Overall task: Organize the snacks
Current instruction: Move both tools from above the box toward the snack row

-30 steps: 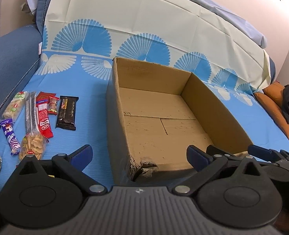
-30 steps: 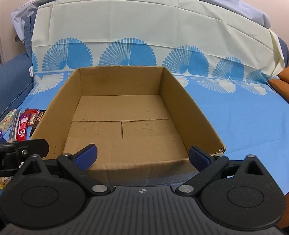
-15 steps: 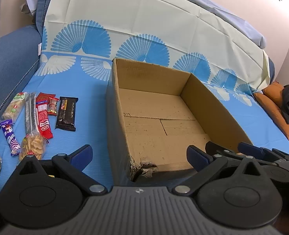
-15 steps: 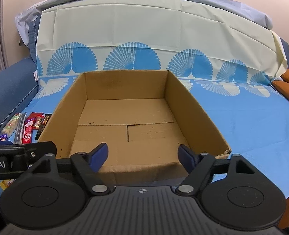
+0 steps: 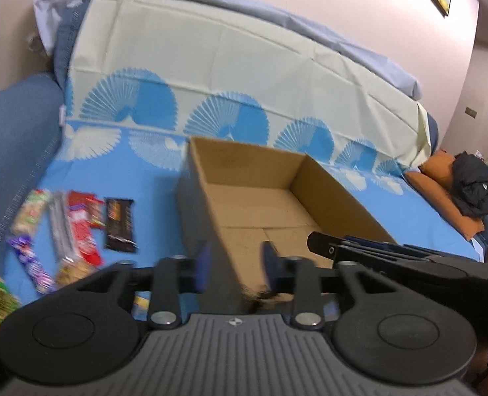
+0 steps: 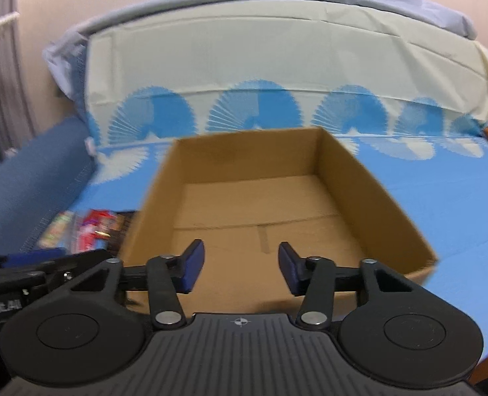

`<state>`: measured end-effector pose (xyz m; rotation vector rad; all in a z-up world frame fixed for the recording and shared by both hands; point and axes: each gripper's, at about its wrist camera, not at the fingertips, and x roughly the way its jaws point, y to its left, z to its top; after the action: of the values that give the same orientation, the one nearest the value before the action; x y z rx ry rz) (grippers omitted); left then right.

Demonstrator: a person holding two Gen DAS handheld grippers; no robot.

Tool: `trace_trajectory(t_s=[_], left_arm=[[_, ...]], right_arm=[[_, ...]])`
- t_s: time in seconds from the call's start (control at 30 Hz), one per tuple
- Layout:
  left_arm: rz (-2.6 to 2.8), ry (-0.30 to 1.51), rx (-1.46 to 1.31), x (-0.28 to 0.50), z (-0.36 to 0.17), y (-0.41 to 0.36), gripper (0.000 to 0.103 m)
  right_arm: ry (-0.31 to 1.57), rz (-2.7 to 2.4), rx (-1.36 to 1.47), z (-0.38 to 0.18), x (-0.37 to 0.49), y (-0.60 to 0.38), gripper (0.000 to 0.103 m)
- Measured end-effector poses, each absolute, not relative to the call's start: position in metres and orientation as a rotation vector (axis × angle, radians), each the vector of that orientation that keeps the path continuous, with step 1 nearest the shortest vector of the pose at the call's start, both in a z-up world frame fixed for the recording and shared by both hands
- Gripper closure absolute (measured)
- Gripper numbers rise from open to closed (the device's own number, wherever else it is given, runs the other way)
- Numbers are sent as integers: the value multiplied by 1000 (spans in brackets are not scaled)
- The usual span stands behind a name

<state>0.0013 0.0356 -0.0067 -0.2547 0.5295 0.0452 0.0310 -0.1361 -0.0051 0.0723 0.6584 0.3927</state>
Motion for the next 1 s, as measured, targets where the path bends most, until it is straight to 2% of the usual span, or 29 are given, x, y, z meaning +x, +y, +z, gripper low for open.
trace_trajectory(t_s=[0.07, 0.2, 0.4, 0.5, 0.53, 0.63, 0.7, 0.9, 0.93, 0.97, 1.0], left_arm=[[80, 513, -234, -7, 3, 53, 73], [194, 526, -116, -20, 8, 89, 73], [387, 689, 22, -28, -43, 139, 70], [485, 763, -5, -29, -71, 162, 62], [493, 766, -25, -29, -74, 168, 62], [516, 754, 30, -28, -82, 166, 60], [532, 763, 87, -23, -87, 159, 52], [574, 755, 171, -17, -96, 148, 48], [593, 732, 206, -17, -95, 142, 43], [618, 715, 236, -18, -94, 139, 21], [634, 718, 243, -17, -94, 140, 16]], right_arm=[[643, 446, 95, 0, 27, -125, 62], [626, 583, 138, 9, 18, -95, 63], [678, 768, 151, 1, 5, -35, 63], [765, 790, 111, -16, 5, -1, 58], [800, 778, 99, -23, 7, 10, 55], [885, 739, 56, -47, 14, 32, 35], [933, 705, 40, -62, 15, 39, 33], [1043, 630, 9, -106, 21, 42, 33], [1052, 623, -1, -113, 22, 43, 34], [1056, 626, -6, -116, 21, 43, 35], [1042, 634, -21, -117, 19, 44, 37]])
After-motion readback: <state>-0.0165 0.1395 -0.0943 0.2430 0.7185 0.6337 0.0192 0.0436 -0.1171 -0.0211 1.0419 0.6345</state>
